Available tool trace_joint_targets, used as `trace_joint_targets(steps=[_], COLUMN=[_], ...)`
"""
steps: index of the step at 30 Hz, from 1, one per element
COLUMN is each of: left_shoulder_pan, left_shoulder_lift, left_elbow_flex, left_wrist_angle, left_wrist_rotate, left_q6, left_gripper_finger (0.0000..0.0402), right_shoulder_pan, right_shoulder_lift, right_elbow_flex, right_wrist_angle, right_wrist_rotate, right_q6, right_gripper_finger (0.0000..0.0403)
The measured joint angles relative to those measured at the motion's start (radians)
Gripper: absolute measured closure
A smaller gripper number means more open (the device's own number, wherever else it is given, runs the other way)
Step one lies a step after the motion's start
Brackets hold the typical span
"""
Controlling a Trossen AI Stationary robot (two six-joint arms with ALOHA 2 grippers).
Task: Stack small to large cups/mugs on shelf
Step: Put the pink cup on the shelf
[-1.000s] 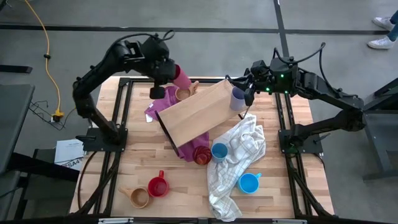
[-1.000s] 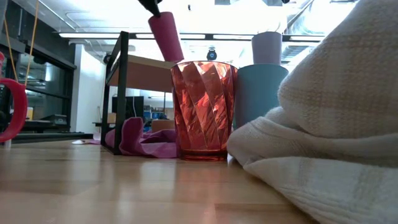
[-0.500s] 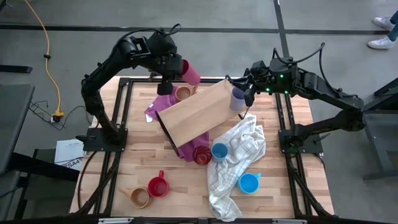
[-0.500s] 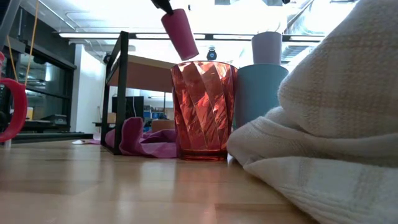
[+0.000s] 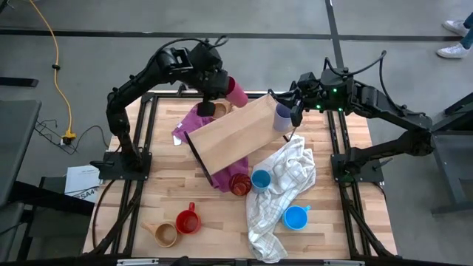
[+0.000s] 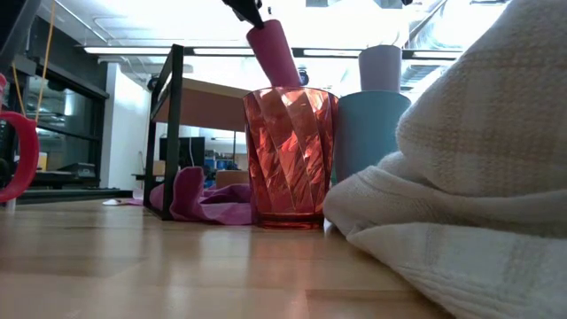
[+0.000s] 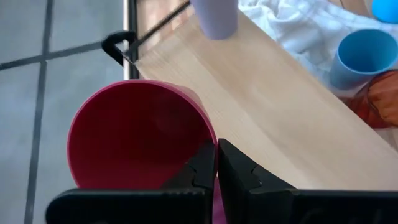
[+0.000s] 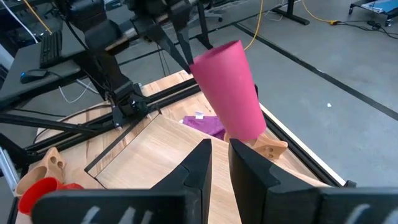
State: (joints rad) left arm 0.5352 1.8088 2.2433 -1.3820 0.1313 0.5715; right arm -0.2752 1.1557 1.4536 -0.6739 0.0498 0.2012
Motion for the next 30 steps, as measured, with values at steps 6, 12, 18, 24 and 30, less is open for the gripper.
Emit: trace_joint_targets(steps=[6, 12, 18, 24, 30], left_shoulder_pan=[-0.023, -0.045, -0.066, -0.095, -0.121], left_shoulder_lift=[0.020, 0.022, 0.022, 0.021, 0.021], left_elbow_flex=[0.001, 0.000, 0.000, 0.000, 0.000], left_wrist_angle=[-0.006, -0.011, -0.084, -0.124, -0.170], left_wrist_rotate=[0.002, 0.005, 0.008, 0.000, -0.005], left_q6=[0.000, 0.000, -0.003, -0.004, -0.011], left_gripper_finger=[0.0401, 0.0401, 0.0401, 0.0401, 0.0401], right_shoulder_pan=[0.000, 0.000, 0.000, 0.000, 0.000], right_shoulder_lift=[0.000, 0.000, 0.000, 0.000, 0.000], right_elbow_flex=[0.000, 0.000, 0.000, 0.000, 0.000], right_wrist_angle=[-0.002, -0.003, -0.003, -0.006, -0.015], right_wrist_rotate=[-0.003, -0.014, -0.027, -0.027, -0.027], right_q6=[0.000, -0.001, -0.001, -0.005, -0.005], right_gripper_finger=[0.0354, 0.0354, 0.0354, 0.0354, 0.0354])
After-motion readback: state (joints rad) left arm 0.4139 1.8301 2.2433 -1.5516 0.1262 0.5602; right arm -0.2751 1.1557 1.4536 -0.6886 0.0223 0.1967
